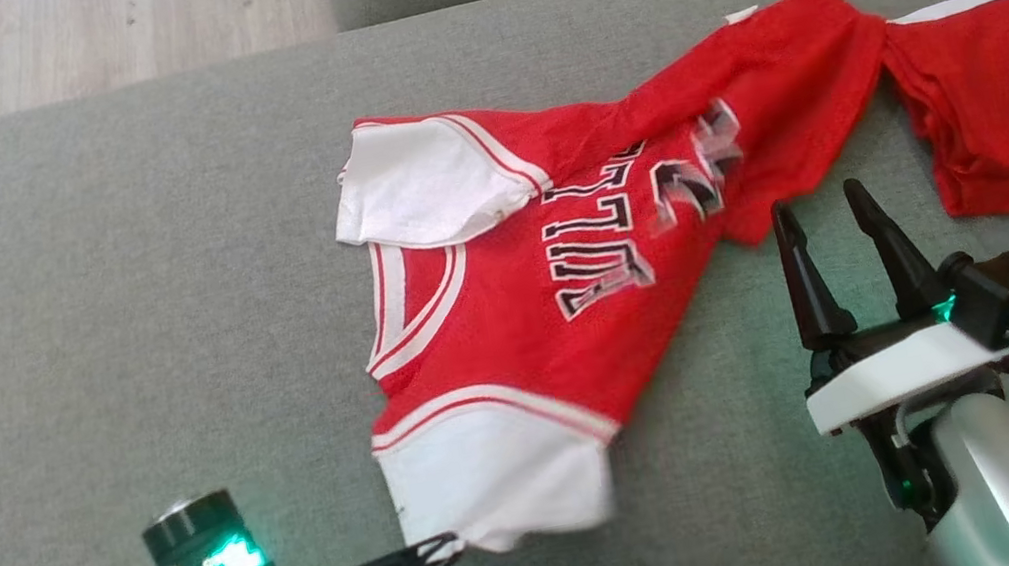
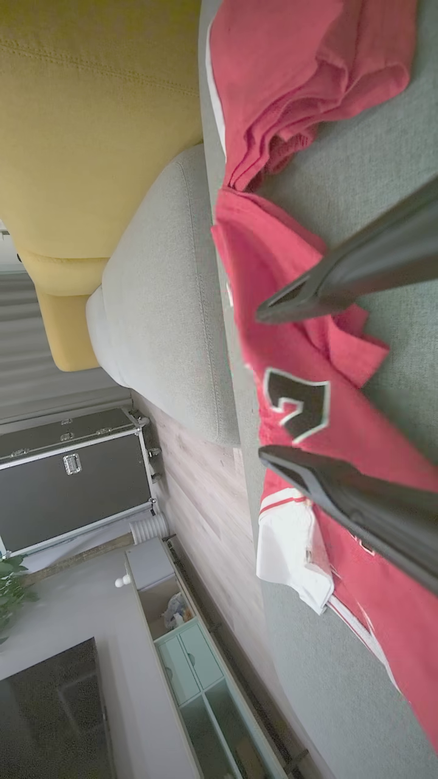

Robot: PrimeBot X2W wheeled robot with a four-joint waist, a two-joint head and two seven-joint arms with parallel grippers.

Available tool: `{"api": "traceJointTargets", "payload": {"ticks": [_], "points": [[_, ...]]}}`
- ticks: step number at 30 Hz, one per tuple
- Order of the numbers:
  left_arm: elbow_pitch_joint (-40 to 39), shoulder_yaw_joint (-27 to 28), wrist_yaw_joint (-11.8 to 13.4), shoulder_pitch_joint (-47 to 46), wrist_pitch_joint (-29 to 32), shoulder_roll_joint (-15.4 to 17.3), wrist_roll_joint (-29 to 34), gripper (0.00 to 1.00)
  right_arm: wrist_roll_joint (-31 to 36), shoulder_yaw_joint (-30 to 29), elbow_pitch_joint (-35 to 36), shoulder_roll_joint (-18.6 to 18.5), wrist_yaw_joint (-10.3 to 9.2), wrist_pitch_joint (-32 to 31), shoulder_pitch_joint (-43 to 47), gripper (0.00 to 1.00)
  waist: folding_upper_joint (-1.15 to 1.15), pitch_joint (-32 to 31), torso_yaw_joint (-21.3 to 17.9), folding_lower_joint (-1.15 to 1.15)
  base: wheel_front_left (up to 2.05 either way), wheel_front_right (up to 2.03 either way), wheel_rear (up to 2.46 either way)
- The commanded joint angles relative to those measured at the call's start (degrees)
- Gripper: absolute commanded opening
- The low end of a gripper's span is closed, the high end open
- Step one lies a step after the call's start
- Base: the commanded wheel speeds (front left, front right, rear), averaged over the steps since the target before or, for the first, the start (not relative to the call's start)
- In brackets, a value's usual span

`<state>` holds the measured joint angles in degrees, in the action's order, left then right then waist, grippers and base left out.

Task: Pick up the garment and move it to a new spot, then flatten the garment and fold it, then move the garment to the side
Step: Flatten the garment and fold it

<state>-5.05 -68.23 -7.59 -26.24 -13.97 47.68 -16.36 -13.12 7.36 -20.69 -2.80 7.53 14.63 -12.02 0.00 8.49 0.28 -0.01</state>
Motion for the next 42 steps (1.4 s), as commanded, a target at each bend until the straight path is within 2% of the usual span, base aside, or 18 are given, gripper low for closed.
{"api": "traceJointTargets", "payload": {"ticks": [1,2,5,7,8,9,13,17,19,22,27,32,37,42], "points": [[-0.7,2.5,0.1,-2.8,0.1,2.5,-0.5,0.67,-0.3,1.3,1.5,-0.1,-0.04,0.4,-0.9,1.0,0.0,-0.1,-0.1,0.01,0.0,0.0,0.0],[0.1,1.9,0.1,-3.1,0.4,2.4,-1.2,1.0,-0.4,1.5,1.4,-0.1,-0.04,0.4,-1.0,1.0,0.0,-0.1,-0.3,0.01,0.0,0.0,0.0],[3.3,3.4,0.5,-3.3,1.3,1.4,-5.3,1.0,-0.6,1.9,1.3,-0.1,-0.04,0.4,-1.1,1.0,0.0,-0.1,-0.9,0.01,0.0,0.0,0.0],[4.8,5.5,2.1,-3.3,1.0,0.6,-8.3,1.0,-0.6,1.9,1.5,-0.1,-0.04,0.4,-1.0,1.0,0.0,-0.1,-1.4,0.01,0.0,0.0,0.0],[5.6,7.0,3.1,-3.3,0.8,0.0,-10.1,1.0,-0.6,1.9,1.6,-0.1,-0.04,0.4,-1.0,1.0,0.0,-0.1,-1.6,0.01,0.0,0.0,0.0],[6.9,10.5,5.8,-3.2,0.1,-1.4,-13.9,1.0,-0.6,1.9,1.8,-0.1,-0.04,0.4,-0.8,1.0,0.0,-0.2,-2.0,0.01,0.0,0.0,0.0],[8.8,19.2,11.2,-2.4,-0.9,-5.5,-21.0,1.0,-0.7,2.3,2.5,-0.1,-0.04,0.4,-0.5,1.0,0.0,-0.3,-2.7,0.01,0.0,0.0,0.0],[8.3,28.5,14.4,-0.3,-1.0,-10.9,-22.9,1.0,-0.6,2.6,3.2,-0.1,-0.04,0.4,-0.5,1.0,0.0,0.2,-3.5,0.01,0.0,0.0,0.0],[8.4,31.1,14.1,0.8,-1.0,-13.3,-21.4,1.0,-0.5,2.7,3.6,-0.1,-0.04,0.4,-0.6,1.0,0.0,0.9,-3.9,0.01,0.0,0.0,0.0],[10.1,31.7,12.2,1.2,-1.0,-16.2,-18.2,1.0,-0.2,2.6,4.2,-0.1,-0.04,0.4,-0.7,1.0,0.0,2.1,-4.4,0.01,0.0,0.0,0.0],[17.4,27.4,8.0,-2.3,-0.6,-19.6,-14.6,1.0,0.3,2.6,4.7,-0.1,-0.04,0.4,-1.0,1.0,0.0,4.4,-5.2,0.01,0.0,0.0,0.0],[24.9,22.0,4.1,-8.9,3.0,-22.2,-10.4,1.0,0.5,2.7,5.2,-0.1,-0.04,0.4,-1.7,1.0,0.0,7.3,-6.2,0.01,0.0,0.0,0.0],[31.4,18.9,2.6,-15.0,4.0,-24.7,-7.2,1.0,0.2,2.5,5.7,-0.1,-0.04,0.4,-2.7,1.0,0.0,9.9,-7.5,0.01,0.0,0.0,0.0],[37.6,17.6,2.6,-19.5,3.8,-26.2,-4.9,1.0,-0.2,2.5,6.2,-0.1,-0.04,0.4,-3.4,1.0,0.0,11.7,-9.1,0.01,0.0,0.0,0.0]]}}
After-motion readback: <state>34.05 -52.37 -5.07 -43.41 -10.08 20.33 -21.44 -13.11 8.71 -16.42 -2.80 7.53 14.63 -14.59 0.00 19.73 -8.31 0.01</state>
